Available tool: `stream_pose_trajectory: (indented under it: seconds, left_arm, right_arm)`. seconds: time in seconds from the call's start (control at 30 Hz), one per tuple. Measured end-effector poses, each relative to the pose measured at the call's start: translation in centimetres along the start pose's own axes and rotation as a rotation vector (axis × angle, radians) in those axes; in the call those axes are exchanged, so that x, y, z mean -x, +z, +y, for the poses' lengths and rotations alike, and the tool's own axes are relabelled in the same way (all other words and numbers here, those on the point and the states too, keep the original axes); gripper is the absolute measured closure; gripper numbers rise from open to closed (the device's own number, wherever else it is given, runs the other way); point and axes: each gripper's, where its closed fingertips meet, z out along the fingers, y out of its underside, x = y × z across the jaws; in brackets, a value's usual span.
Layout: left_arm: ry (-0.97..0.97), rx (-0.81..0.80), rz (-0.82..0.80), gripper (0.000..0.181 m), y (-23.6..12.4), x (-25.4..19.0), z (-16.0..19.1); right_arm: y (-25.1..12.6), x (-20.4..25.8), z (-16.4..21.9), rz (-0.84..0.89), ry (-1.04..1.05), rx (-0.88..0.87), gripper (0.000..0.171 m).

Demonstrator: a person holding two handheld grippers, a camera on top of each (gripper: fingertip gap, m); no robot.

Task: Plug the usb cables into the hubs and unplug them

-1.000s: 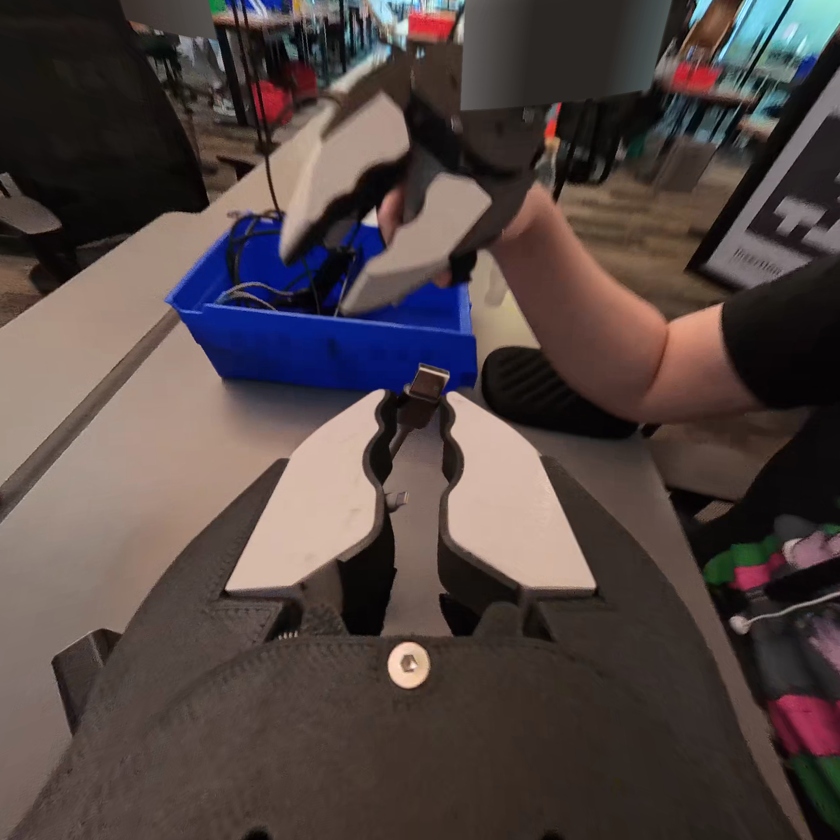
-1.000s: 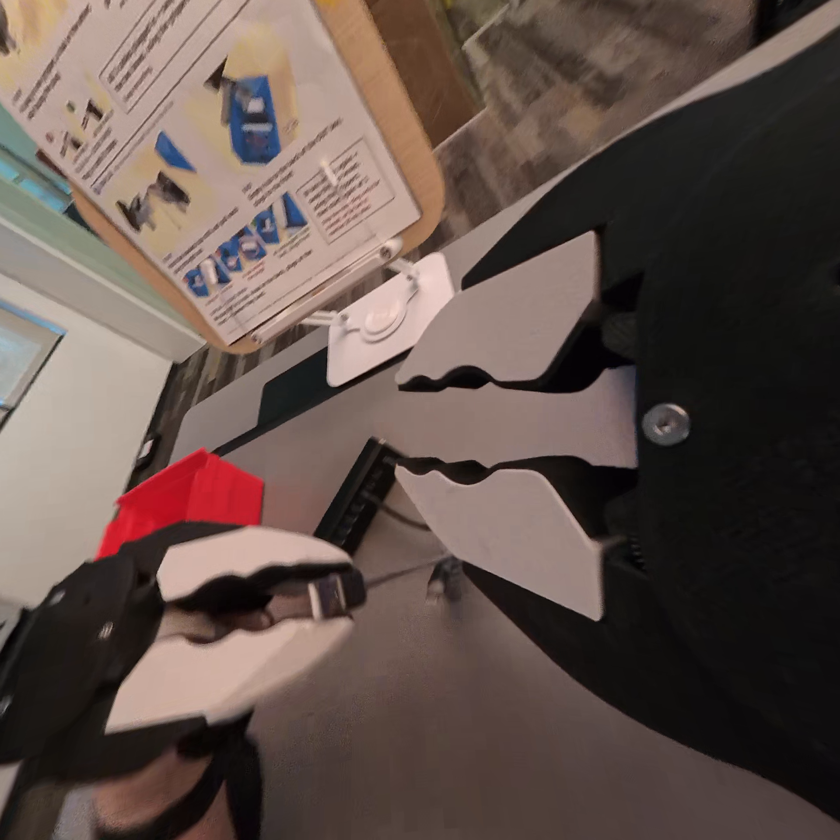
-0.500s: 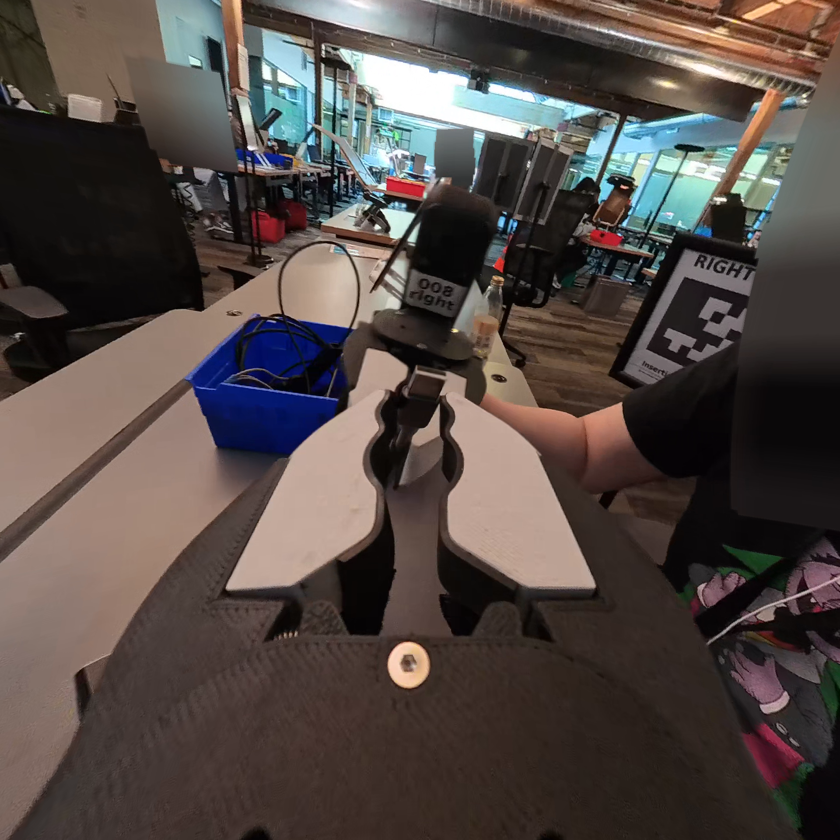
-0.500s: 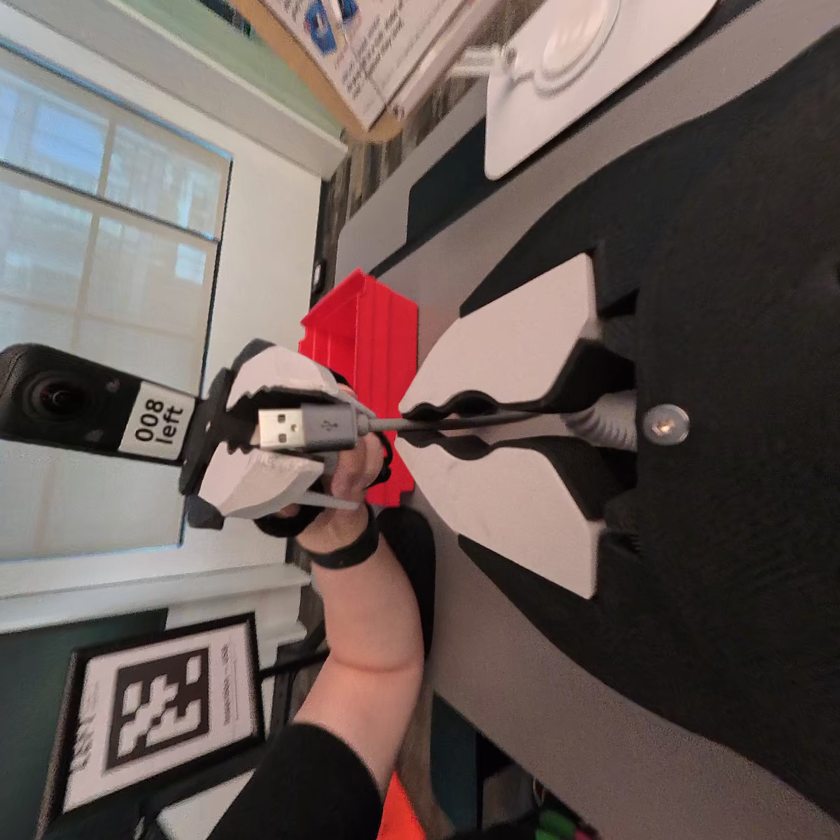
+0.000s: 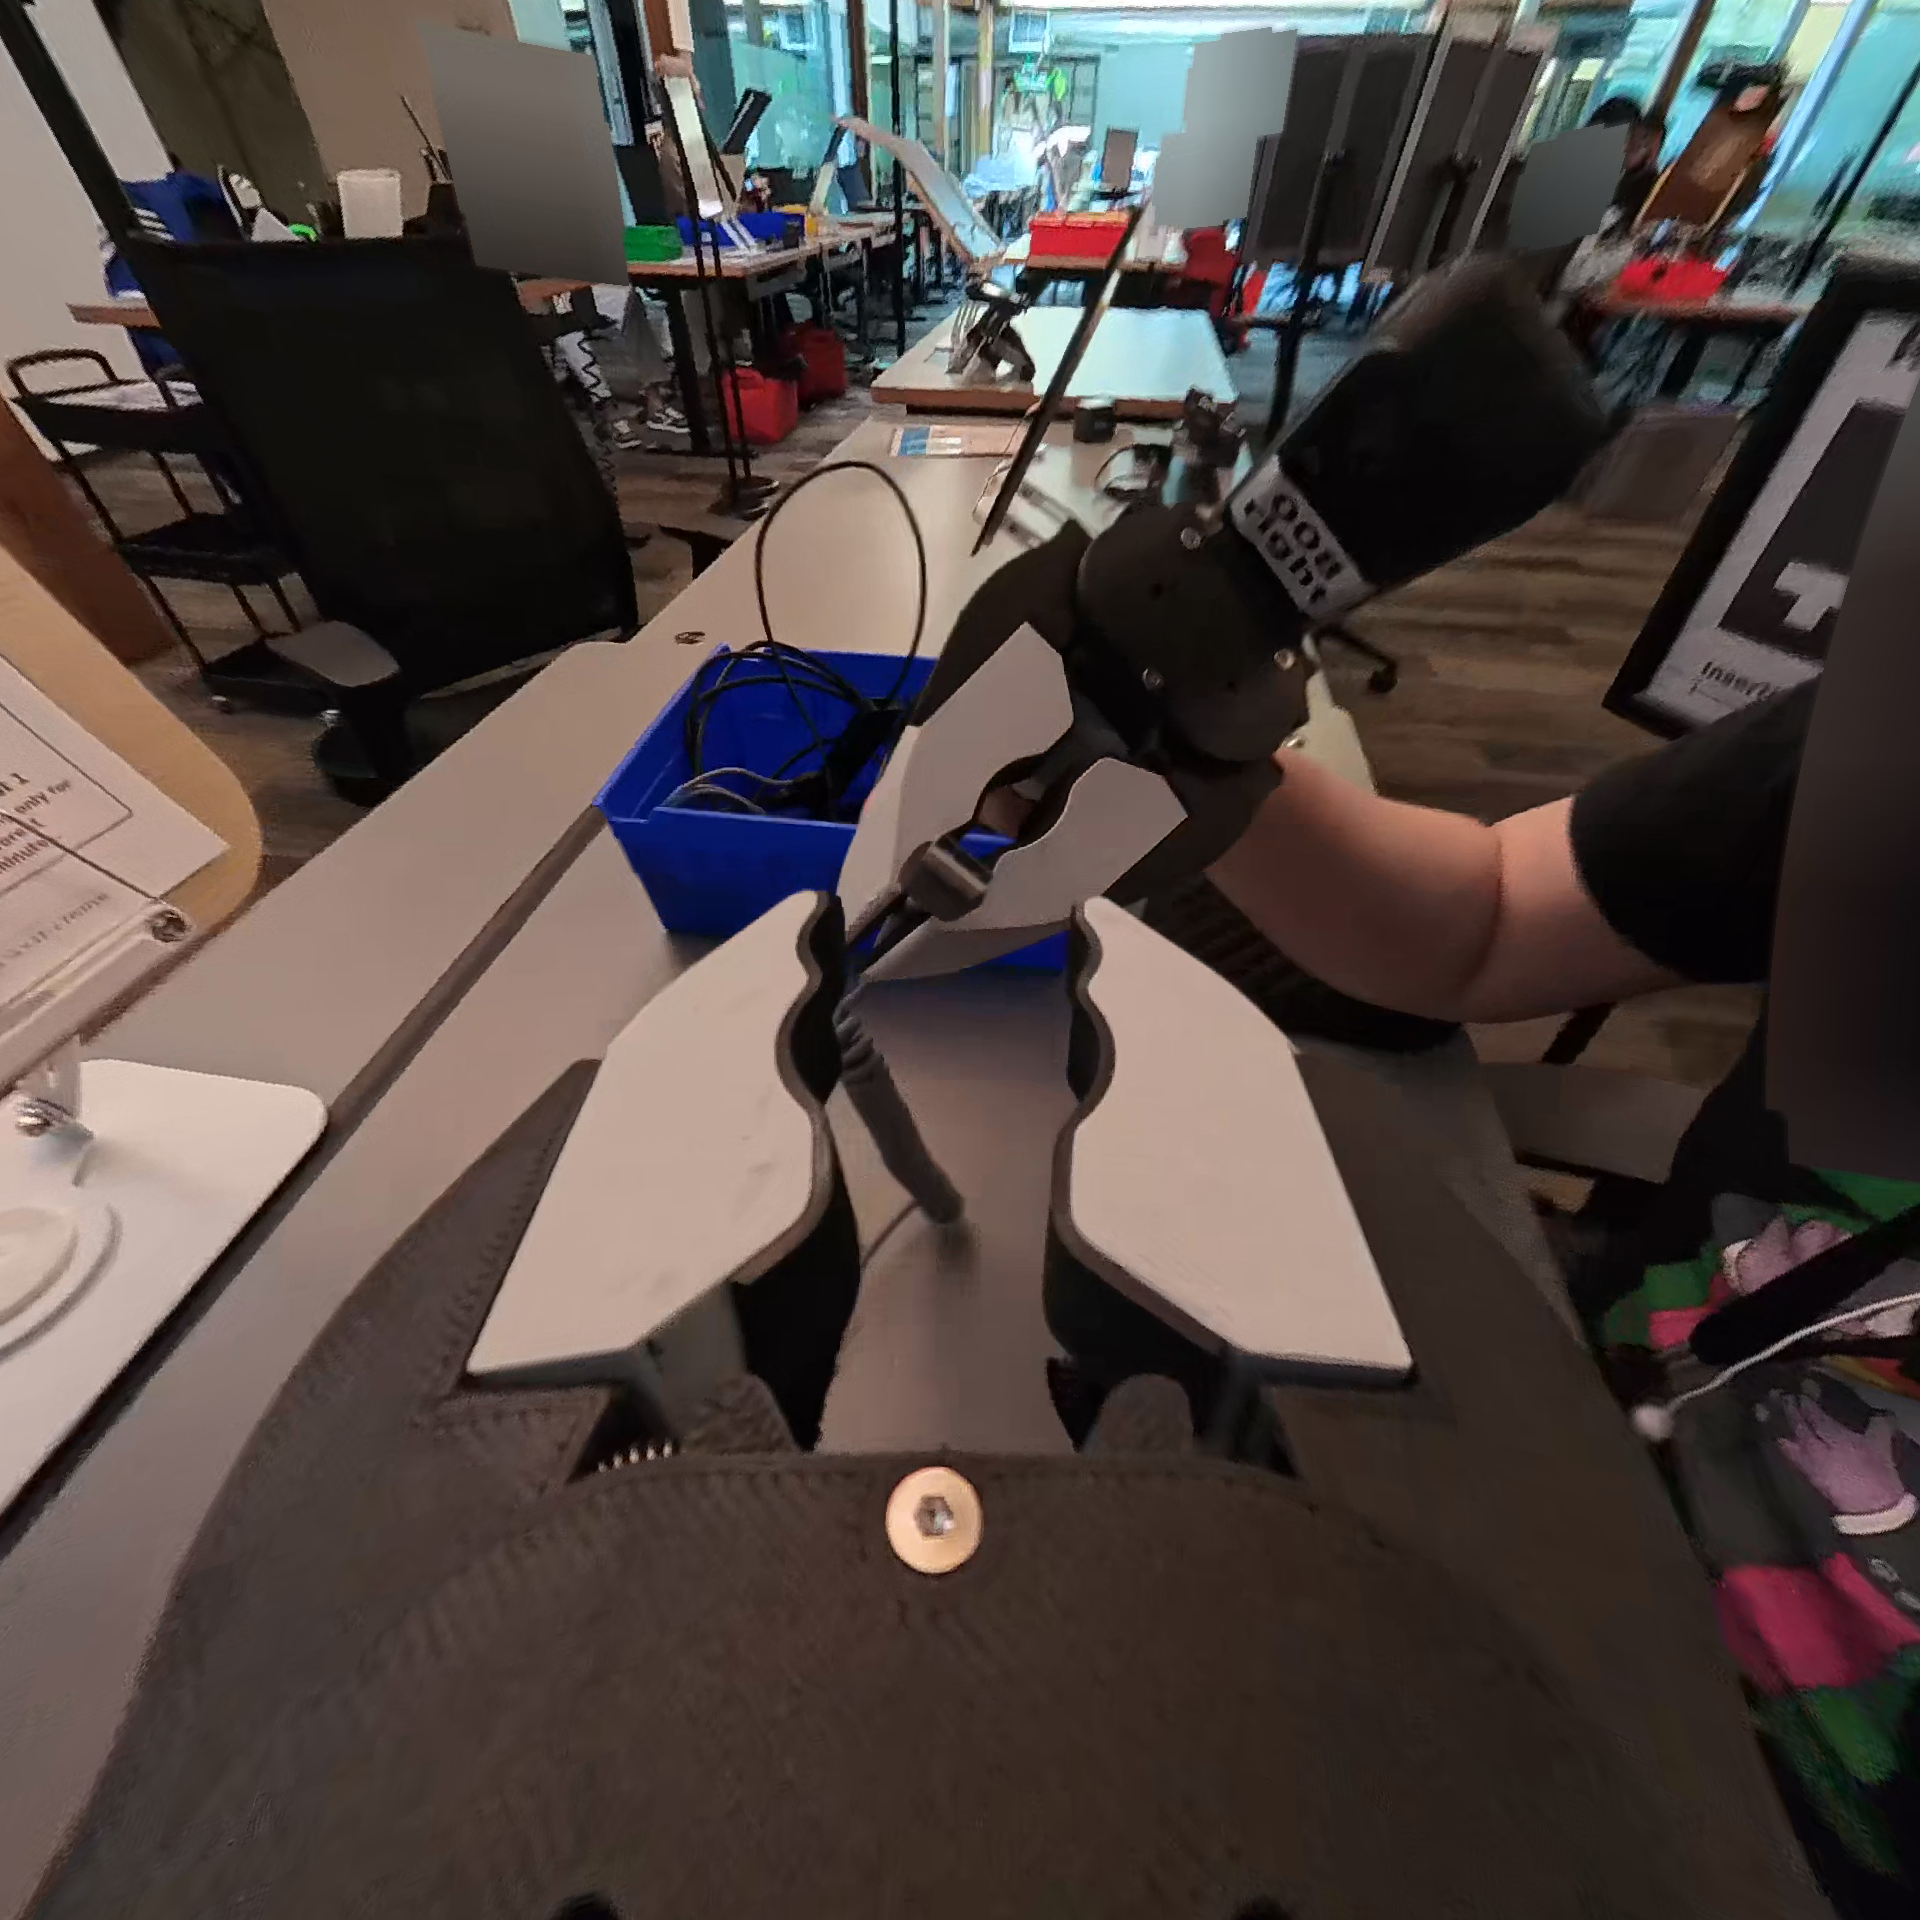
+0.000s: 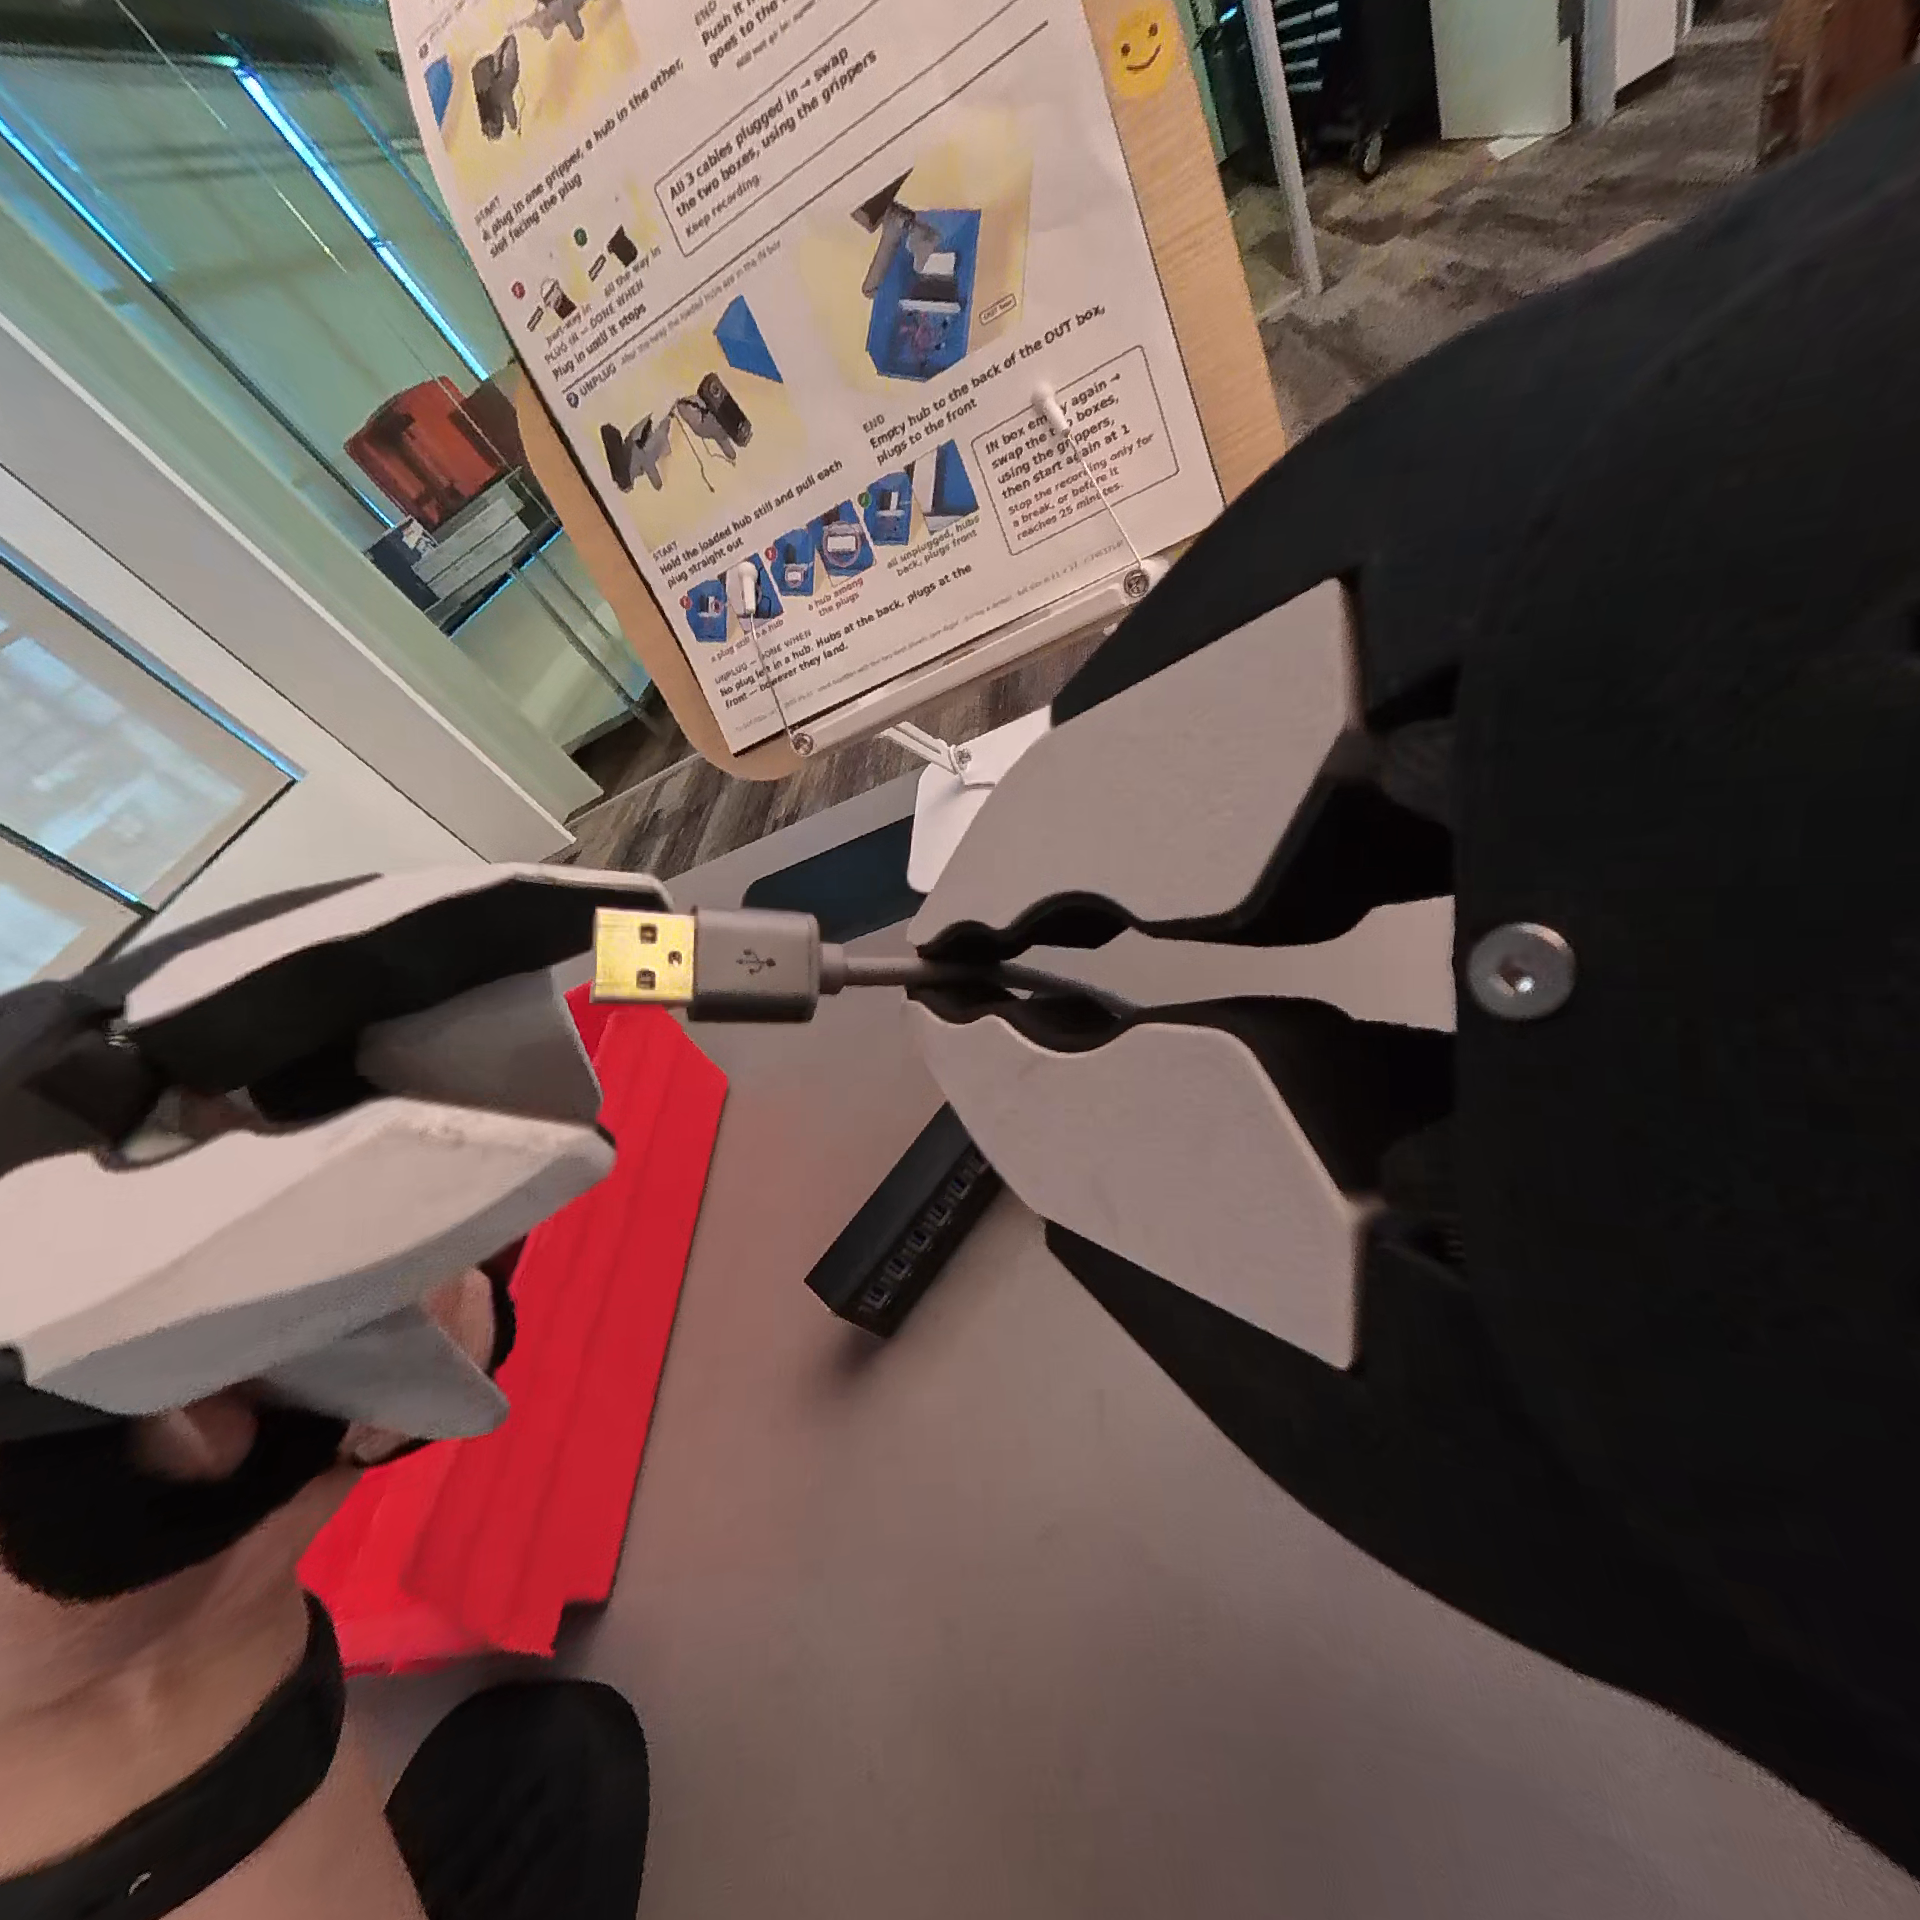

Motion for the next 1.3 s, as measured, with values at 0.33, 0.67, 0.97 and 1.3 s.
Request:
stream_pose_trajectory:
  seconds: [0.33,0.67,0.97,1.3]
  left_arm:
    - [0.137,0.081,-0.103,0.163,0.7,0.1,0.8]
    - [-0.226,0.104,-0.125,0.146,0.6,1.6,1.5]
    - [-0.379,0.070,-0.051,0.173,0.2,2.2,1.7]
    - [-0.510,0.027,0.138,0.173,-0.6,1.7,1.4]
  right_arm:
    - [0.4,0.8,0.0,-0.022,-0.043,0.011,0.168]
    - [1.0,-0.2,0.8,0.094,-0.148,0.068,0.167]
    - [1.0,-1.2,0.3,0.224,-0.253,0.054,0.167]
    - [0.0,0.8,-1.1,0.026,-0.196,-0.125,0.155]
